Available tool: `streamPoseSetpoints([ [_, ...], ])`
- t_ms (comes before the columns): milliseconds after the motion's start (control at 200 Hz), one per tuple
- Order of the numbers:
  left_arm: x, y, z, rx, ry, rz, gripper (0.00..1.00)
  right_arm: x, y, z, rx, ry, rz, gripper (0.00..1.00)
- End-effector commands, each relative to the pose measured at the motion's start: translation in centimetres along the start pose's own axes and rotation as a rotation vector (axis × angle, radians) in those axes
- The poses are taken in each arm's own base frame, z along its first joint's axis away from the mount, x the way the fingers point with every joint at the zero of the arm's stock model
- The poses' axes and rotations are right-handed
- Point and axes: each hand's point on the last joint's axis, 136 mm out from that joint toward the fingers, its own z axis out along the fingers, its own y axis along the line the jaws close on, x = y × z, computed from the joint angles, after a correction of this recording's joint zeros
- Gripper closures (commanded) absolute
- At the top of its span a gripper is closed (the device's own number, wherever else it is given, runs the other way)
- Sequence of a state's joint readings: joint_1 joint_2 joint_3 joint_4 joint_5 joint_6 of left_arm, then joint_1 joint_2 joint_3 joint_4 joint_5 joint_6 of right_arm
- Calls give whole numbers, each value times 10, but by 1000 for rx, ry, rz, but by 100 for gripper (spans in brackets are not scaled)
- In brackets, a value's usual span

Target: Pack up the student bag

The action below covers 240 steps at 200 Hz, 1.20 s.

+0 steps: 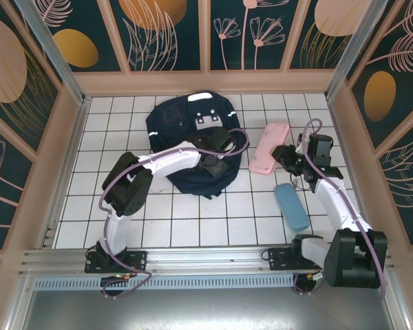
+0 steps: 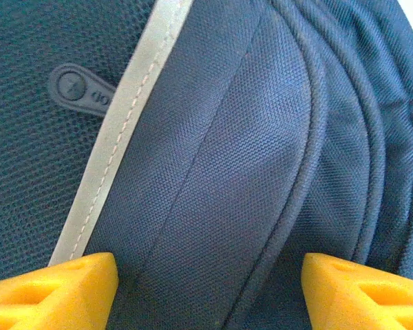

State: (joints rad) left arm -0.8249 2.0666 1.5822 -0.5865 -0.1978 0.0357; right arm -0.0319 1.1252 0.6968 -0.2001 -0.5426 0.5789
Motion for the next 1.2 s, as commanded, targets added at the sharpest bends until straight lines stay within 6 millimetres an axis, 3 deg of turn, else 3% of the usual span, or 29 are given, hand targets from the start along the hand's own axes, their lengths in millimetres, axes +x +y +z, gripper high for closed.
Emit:
streamPoseSetpoints([
  [0, 3, 17, 2, -95, 54, 92, 34, -12, 20, -11, -52, -35, -42, 84],
  [260, -26, 51, -21, -275, -60, 22, 68, -10, 18, -10, -48, -33, -38, 85],
  [490, -44, 61, -49, -301, -153, -31, 90, -10, 19, -10, -52, -31, -36, 85],
  [661, -52, 71, -67, -339, -207, -68, 97, -1, 22, -6, -88, 7, -36, 84],
  [816, -60, 80, -91, -369, -274, -116, 99, 22, 36, 6, -181, 105, -35, 84],
  [1081, -75, 109, -143, -488, -508, -263, 100, 84, 85, 54, -307, 332, -59, 83],
  [1196, -78, 110, -154, -478, -549, -281, 100, 93, 104, 77, -332, 382, -47, 84],
])
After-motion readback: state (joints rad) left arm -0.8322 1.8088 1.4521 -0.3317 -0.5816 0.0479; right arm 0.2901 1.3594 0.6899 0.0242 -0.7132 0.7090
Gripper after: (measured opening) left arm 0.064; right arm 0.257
